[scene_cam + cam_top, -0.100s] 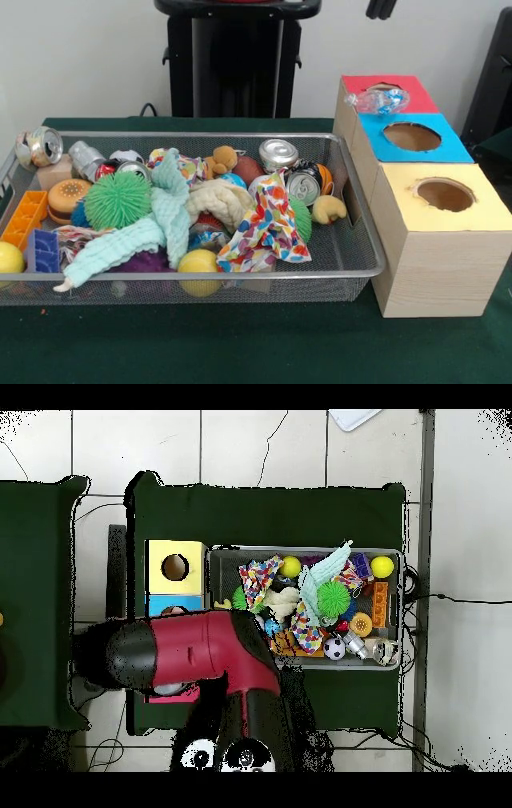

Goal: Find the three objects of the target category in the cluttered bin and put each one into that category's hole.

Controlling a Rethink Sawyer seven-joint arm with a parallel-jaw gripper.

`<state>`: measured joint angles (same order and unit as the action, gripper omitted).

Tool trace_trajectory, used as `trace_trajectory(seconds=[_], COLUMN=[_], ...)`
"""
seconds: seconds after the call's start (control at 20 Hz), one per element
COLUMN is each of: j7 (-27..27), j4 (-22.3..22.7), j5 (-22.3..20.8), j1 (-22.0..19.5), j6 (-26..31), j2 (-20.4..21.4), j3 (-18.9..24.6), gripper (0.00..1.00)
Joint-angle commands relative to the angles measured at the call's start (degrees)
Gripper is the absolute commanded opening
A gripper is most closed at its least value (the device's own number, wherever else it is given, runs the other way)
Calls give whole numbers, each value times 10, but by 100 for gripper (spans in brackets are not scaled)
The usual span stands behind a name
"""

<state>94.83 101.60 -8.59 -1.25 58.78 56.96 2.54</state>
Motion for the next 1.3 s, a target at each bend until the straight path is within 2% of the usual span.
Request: trace_trajectory(seconds=[0.05, 0.1, 0.55, 0.75, 1.0, 1.3], j7=[-6, -1, 23, 29, 39, 42], j4=[121, 146, 201, 224, 246, 244], j5=[-4, -5, 5, -12, -27, -47], j1=[-23, -23, -18, -19, -19, -23], j6=[-59, -87, -157, -185, -237, -288], j2=[7, 6, -2, -12, -44, -90], j3=[19, 19, 31, 24, 22, 21], gripper=[0, 0, 0, 0, 0, 0])
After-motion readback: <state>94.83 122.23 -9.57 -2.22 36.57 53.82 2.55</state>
